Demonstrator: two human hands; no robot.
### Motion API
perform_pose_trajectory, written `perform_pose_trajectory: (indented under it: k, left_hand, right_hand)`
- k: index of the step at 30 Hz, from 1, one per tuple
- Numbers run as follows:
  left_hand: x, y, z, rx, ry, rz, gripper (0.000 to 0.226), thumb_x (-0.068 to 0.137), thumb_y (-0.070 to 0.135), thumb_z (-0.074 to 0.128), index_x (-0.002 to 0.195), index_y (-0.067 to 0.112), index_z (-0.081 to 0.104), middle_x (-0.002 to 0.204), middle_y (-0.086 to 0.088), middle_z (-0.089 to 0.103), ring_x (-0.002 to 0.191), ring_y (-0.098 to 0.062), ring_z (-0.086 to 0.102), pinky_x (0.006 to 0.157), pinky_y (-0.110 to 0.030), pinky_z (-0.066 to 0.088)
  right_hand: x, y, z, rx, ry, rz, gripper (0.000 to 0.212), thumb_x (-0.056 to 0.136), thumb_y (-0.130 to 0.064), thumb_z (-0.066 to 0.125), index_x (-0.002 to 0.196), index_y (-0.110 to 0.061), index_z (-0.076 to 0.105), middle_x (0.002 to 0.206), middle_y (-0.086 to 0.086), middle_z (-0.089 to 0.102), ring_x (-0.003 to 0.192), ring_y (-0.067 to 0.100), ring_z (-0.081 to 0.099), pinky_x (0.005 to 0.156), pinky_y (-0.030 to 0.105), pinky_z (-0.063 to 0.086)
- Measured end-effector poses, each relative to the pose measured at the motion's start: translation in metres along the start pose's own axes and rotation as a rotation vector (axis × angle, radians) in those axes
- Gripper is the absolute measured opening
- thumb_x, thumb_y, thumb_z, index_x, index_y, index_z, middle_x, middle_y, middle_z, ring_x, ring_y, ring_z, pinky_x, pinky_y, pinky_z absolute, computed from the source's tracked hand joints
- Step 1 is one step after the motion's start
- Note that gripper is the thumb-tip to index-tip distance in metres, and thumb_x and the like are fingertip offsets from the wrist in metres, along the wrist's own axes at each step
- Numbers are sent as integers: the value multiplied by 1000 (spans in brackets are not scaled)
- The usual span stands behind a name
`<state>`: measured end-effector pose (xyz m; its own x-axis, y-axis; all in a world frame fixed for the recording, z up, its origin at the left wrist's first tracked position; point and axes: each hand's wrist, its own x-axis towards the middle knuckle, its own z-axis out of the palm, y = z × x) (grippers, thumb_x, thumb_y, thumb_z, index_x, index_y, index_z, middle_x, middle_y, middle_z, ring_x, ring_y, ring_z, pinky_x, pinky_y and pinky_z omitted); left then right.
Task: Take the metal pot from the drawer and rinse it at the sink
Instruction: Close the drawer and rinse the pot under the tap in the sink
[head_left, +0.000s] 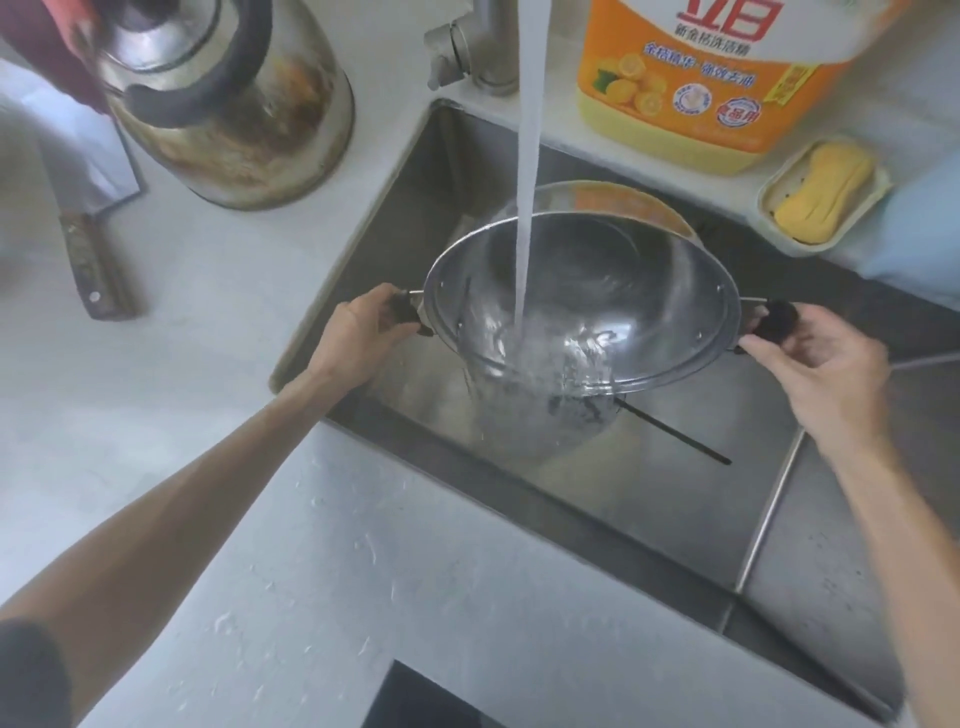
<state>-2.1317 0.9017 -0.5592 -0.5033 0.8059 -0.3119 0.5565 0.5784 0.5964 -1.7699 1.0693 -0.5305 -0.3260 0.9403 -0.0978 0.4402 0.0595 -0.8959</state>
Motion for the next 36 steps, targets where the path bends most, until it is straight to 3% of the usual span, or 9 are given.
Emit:
perform_pose_trajectory:
  k: [4,7,11,15,18,24,26,29,36]
  left_hand:
    - [4,3,-10,-56,28,79,19,84,21,70,99,19,61,79,25,68,80,6,65,81,-14,49]
    - [7,2,-15,-63,32,85,18,83,23,71,94,21,58,80,21,71,80,3,66,79,-15,51]
    - [8,-1,-13,-76,78,51,18,84,22,70,96,16,58,66,28,67,65,9,64,68,-20,50]
    - [7,7,-9,-117,78,83,14,88,14,64,92,20,53,73,14,72,63,0,68,69,-21,57]
    - [9,13,-10,-277,-31,94,25,87,12,65,86,32,50,70,31,70,73,13,66,78,-11,50]
    - [12,17,-13,-865,-180,-64,28,98,4,32,104,10,58,79,6,77,80,-10,73,80,-22,58]
    - [14,21,-13,-929,-182,-119,26,99,12,36,97,11,62,77,4,74,78,-11,71,79,-24,57]
    - [16,23,-11,-853,-129,-96,11,93,6,55,87,13,63,72,4,73,72,-8,68,75,-20,56]
    - [6,34,-36,-695,-78,32,15,85,10,68,92,23,71,78,2,76,79,-15,70,89,-31,54]
  right_hand:
    - [-1,-1,0,90,52,25,31,74,-19,76,88,-45,68,78,-27,69,82,18,54,83,29,48]
    - [-3,1,2,126,67,37,25,68,-31,77,86,-46,69,80,-27,69,83,13,57,86,30,47]
    - [-11,5,8,190,60,-31,32,73,-12,75,82,-42,67,85,-23,68,84,-2,60,86,17,45]
    - [-13,19,10,243,87,-80,40,76,3,68,77,-37,65,109,-12,64,107,11,58,92,25,46]
    - [-17,28,8,314,81,-23,49,76,15,61,72,-34,67,111,-17,68,118,14,57,102,32,45]
    - [-27,33,9,345,87,-65,45,72,20,61,73,-24,71,113,-24,66,121,13,56,101,24,43]
    - [-27,36,10,294,80,-129,29,72,23,59,82,-4,66,119,-25,63,123,14,55,104,26,41]
    - [-25,43,12,237,106,-139,23,74,21,61,88,2,62,125,-27,59,127,18,51,106,28,40]
    - [-29,48,29,338,51,186,74,74,29,42,70,-38,72,71,-27,70,73,-9,65,72,6,48]
